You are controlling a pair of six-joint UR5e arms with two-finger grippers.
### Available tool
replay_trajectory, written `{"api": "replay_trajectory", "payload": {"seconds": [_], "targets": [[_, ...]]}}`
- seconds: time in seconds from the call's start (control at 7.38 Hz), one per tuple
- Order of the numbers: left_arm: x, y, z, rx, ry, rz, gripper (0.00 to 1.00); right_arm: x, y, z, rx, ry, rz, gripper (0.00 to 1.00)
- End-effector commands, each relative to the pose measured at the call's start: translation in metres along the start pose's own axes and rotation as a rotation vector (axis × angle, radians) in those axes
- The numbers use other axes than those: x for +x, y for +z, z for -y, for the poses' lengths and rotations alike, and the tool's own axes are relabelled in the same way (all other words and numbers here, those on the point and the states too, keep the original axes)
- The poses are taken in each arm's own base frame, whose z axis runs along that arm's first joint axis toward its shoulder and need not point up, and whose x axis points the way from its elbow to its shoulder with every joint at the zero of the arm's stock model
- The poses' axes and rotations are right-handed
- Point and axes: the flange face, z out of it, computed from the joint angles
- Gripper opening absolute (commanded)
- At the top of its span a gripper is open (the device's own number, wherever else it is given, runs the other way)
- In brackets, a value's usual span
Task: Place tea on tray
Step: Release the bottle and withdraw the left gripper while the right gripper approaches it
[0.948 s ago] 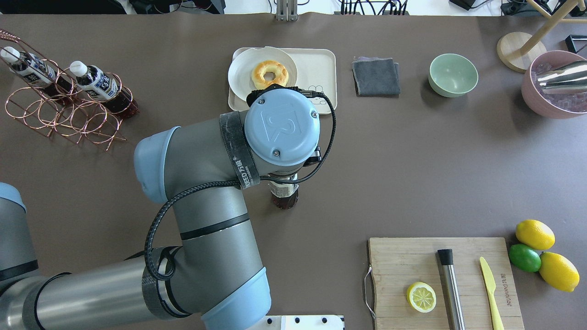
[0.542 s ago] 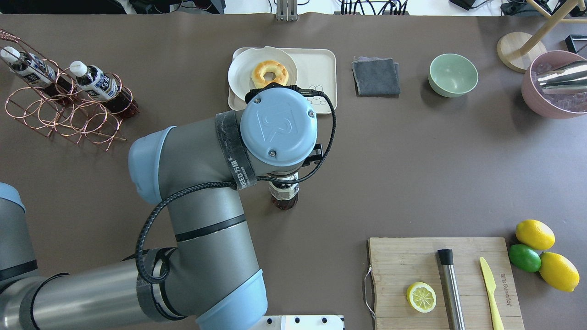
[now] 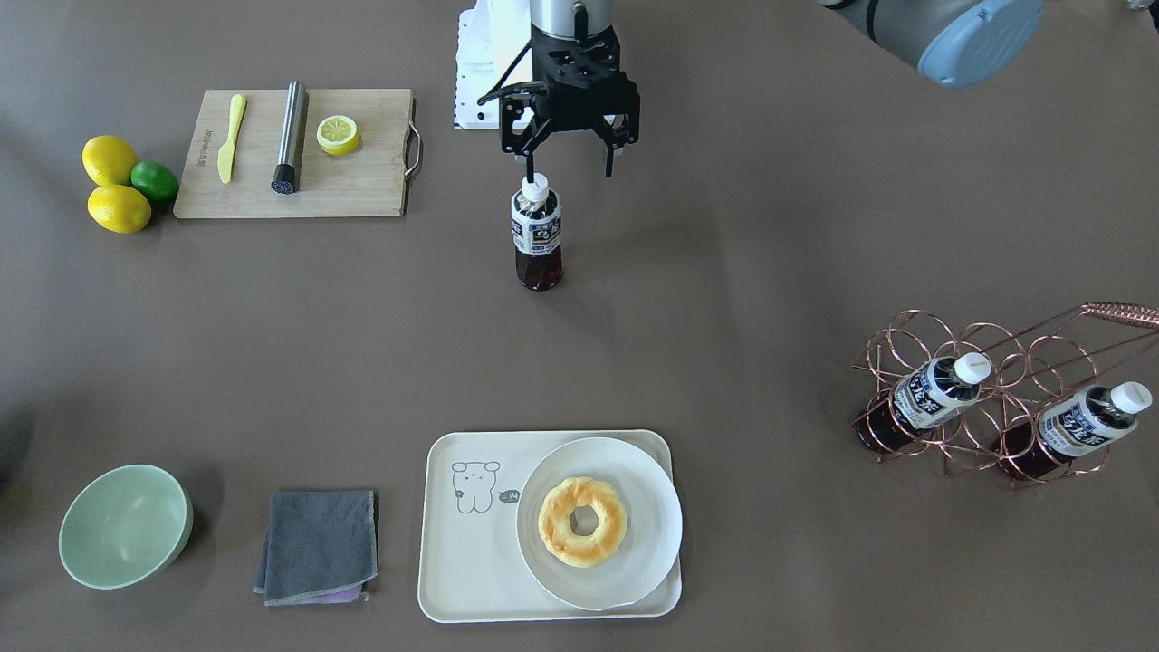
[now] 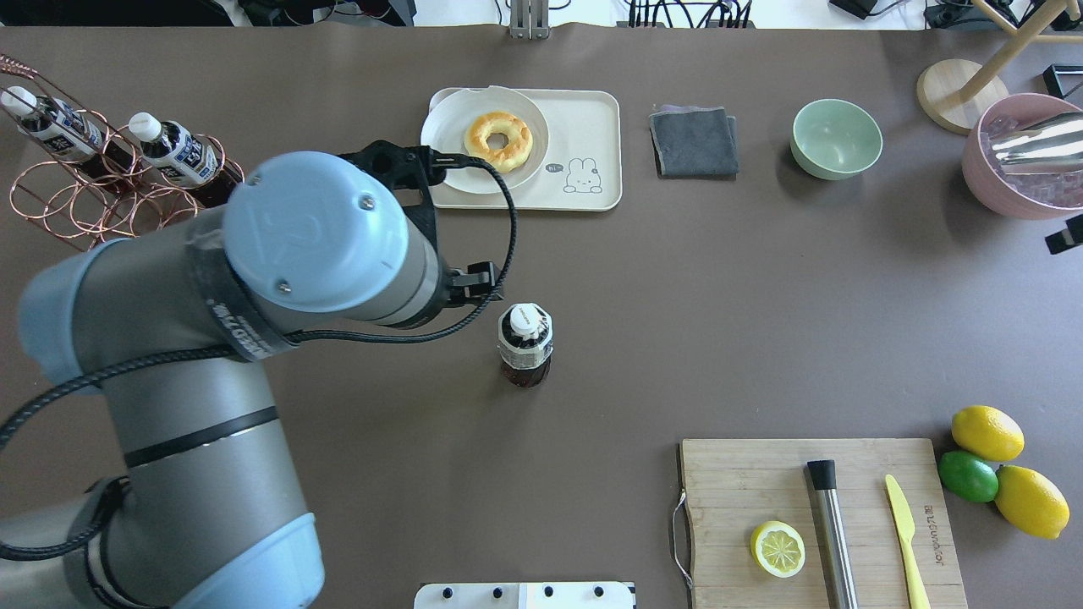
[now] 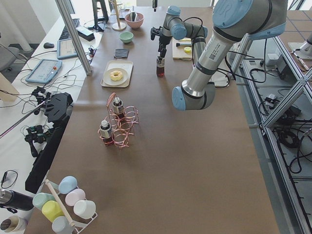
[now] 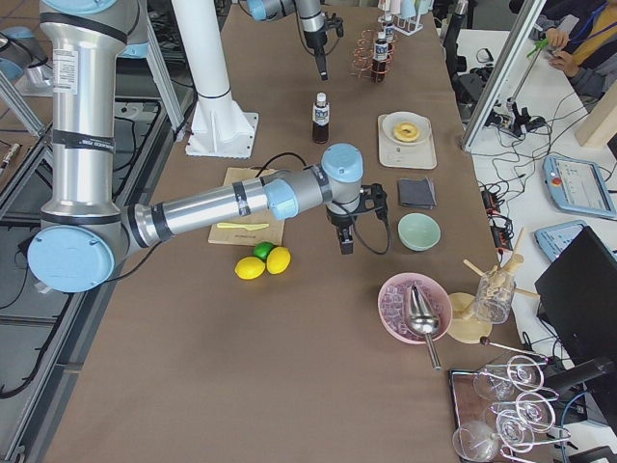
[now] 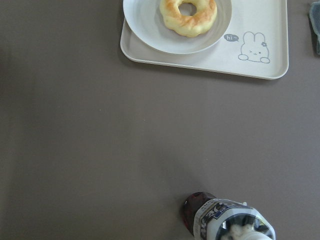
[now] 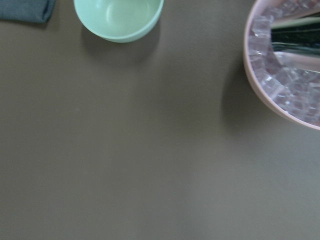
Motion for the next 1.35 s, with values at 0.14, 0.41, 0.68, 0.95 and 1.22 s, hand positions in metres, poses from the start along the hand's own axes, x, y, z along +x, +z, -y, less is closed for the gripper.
{"api": "replay_trajectory", "payload": {"seconds": [0.14, 0.41, 0.68, 0.95, 1.22], "targets": [[-0.128, -0.021, 0.026, -0.061, 0.065, 0.023, 0.94, -0.188, 0.019, 0.058, 0.051, 0.108, 0.077, 1.0], [-0.183, -0.011, 0.046, -0.075, 0.111, 0.067, 0.95, -0.293, 0.023, 0.024, 0.067, 0.239, 0.109, 1.0], [-0.246, 0.01, 0.075, -0.081, 0.196, 0.063, 0.95, -0.379, 0.006, -0.006, 0.042, 0.241, 0.11, 1.0], [-0.34, 0.004, 0.112, -0.111, 0.256, 0.044, 0.96, -0.487, 0.003, -0.033, 0.058, 0.306, 0.043, 1.0], [-0.379, -0.006, 0.122, -0.118, 0.266, 0.053, 0.96, -0.546, 0.011, -0.033, 0.057, 0.303, 0.042, 0.93]]}}
